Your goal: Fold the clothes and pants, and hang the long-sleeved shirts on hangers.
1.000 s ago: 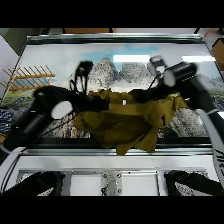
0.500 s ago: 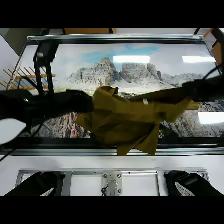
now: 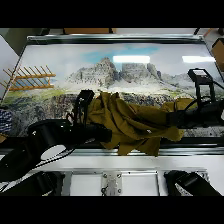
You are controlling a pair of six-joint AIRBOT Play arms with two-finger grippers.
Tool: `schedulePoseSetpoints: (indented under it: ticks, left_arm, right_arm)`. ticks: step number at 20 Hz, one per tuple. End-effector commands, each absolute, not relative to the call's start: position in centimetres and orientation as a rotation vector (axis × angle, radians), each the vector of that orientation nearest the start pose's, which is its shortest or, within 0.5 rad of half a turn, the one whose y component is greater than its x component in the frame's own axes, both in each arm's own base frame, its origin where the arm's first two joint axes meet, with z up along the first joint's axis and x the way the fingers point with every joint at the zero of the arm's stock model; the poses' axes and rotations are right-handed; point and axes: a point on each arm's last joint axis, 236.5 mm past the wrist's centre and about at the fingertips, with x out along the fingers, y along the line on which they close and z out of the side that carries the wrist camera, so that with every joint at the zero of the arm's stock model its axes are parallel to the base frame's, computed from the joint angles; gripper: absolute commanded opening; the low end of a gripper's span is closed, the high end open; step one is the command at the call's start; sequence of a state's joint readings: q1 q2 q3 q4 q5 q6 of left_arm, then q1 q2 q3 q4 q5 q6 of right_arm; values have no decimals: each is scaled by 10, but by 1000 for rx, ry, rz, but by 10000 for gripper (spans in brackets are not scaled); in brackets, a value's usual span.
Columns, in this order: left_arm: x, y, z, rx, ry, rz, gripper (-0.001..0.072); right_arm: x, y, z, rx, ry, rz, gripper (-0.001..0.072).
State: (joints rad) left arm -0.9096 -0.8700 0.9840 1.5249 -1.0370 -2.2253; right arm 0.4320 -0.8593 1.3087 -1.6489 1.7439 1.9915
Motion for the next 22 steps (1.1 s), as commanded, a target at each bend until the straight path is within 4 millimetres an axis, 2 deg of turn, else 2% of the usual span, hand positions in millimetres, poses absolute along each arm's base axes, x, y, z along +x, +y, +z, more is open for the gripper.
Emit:
schedulePoseSetpoints:
  ticks: [1, 2, 3, 5, 6, 10, 12, 14, 18, 22]
  left_arm:
    - [230, -278, 85, -186, 1125, -477, 13]
    - [238, -274, 82, -171, 1119, -469, 14]
    - [247, -269, 82, -169, 1109, -456, 52]
    - [270, -252, 89, -177, 1075, -421, 562]
    - [284, -237, 96, -183, 1053, -393, 646]
    - [341, -159, 131, -178, 949, -252, 646]
    - [368, -108, 148, -171, 902, -160, 645]
    - [390, -51, 156, -163, 901, -47, 646]
    - [422, 53, 144, -141, 949, 126, 646]
    - [455, 148, 118, -190, 939, 279, 646]
  right_arm:
    - [225, 89, 148, 52, 1300, 32, 19]
    - [224, 89, 148, 52, 1301, 32, 19]
    - [224, 89, 148, 52, 1301, 32, 19]
    - [224, 88, 148, 53, 1301, 31, 19]
    - [225, 88, 148, 53, 1301, 31, 19]
    - [224, 88, 148, 53, 1301, 31, 19]
    - [224, 88, 148, 53, 1301, 31, 20]
    - [224, 88, 148, 53, 1301, 31, 19]
    - [224, 88, 148, 53, 1301, 31, 19]
    - [224, 88, 148, 53, 1301, 31, 19]
